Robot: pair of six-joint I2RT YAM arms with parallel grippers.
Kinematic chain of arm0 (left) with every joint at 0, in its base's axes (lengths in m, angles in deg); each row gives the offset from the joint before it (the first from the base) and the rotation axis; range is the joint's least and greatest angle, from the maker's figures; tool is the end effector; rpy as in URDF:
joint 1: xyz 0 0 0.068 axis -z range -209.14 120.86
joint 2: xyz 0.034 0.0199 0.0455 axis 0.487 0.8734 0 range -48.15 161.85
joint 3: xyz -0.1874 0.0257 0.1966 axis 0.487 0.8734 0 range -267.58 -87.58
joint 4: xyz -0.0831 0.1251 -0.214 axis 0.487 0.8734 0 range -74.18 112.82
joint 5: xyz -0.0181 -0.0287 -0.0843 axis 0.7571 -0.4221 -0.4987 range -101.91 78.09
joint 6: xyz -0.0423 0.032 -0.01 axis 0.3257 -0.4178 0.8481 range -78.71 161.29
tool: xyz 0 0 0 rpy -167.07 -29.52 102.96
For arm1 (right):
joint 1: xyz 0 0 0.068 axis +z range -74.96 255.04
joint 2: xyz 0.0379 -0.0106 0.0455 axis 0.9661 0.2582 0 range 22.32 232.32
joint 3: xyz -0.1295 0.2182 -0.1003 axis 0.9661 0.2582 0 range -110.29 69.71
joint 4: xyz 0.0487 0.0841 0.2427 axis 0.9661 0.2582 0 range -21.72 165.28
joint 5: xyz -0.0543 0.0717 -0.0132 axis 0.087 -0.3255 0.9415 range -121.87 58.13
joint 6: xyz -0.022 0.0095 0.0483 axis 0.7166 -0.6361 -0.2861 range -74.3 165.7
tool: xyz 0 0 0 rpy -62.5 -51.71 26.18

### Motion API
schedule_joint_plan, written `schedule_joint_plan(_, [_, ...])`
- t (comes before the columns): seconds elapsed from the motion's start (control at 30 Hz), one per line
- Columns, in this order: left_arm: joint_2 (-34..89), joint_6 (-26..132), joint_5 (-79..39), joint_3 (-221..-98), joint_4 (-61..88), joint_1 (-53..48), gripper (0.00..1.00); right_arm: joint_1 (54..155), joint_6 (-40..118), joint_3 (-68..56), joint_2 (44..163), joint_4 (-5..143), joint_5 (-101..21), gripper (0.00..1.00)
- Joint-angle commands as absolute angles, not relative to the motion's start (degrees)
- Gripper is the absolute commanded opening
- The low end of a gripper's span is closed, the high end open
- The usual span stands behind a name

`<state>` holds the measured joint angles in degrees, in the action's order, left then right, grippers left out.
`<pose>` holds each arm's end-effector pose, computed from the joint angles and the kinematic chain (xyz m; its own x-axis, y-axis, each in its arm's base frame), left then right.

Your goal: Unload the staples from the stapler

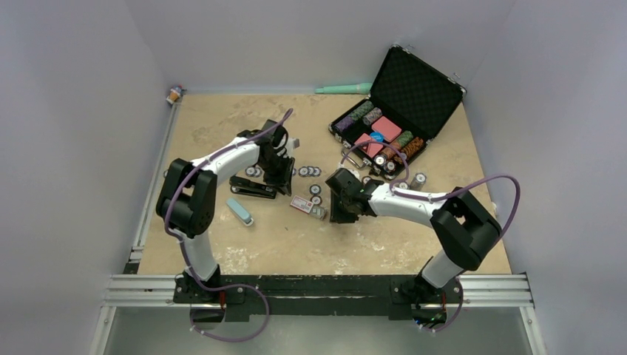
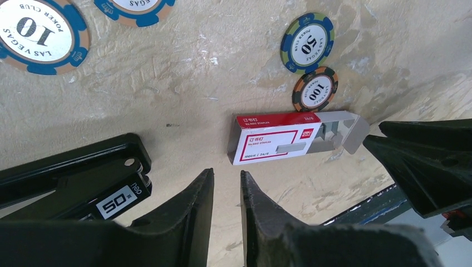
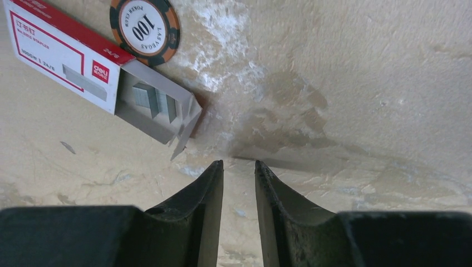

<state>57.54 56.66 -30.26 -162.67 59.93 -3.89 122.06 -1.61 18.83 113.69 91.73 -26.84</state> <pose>0.3218 -0.1642 0.1907 -0.9685 0.1786 -0.1737 0.2315 0.9026 -0.3628 0.2066 0.2171 0.1657 -0.9316 0.0743 -0.3558 -0.0262 0.9626 0.2695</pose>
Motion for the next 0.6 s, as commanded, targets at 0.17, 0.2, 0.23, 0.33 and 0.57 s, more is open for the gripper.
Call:
schedule_joint_plan(0.17, [58.90, 55.83, -27.57, -161.08, 57.98, -3.17, 0.27, 120.46, 0.60, 15.95, 116.42, 87.89, -28.73, 0.30])
schedule_joint_plan(0.2, [58.83, 55.98, -26.53, -161.00, 57.86, -3.13, 0.27, 120.28, 0.65, 15.84, 116.66, 87.81, -28.85, 0.30])
schedule_joint_plan(0.23, [58.73, 56.12, -25.75, -160.96, 57.86, -3.17, 0.27, 120.15, 0.80, 15.71, 116.78, 87.75, -28.95, 0.28])
schedule_joint_plan(0.33, [59.32, 56.22, -25.14, -161.03, 57.38, -3.13, 0.26, 119.94, 1.25, 14.95, 117.43, 87.88, -29.23, 0.27])
schedule_joint_plan(0.57, [62.67, 56.75, -25.21, -161.35, 56.32, -2.43, 0.23, 119.83, 1.85, 13.90, 118.33, 88.35, -29.36, 0.27])
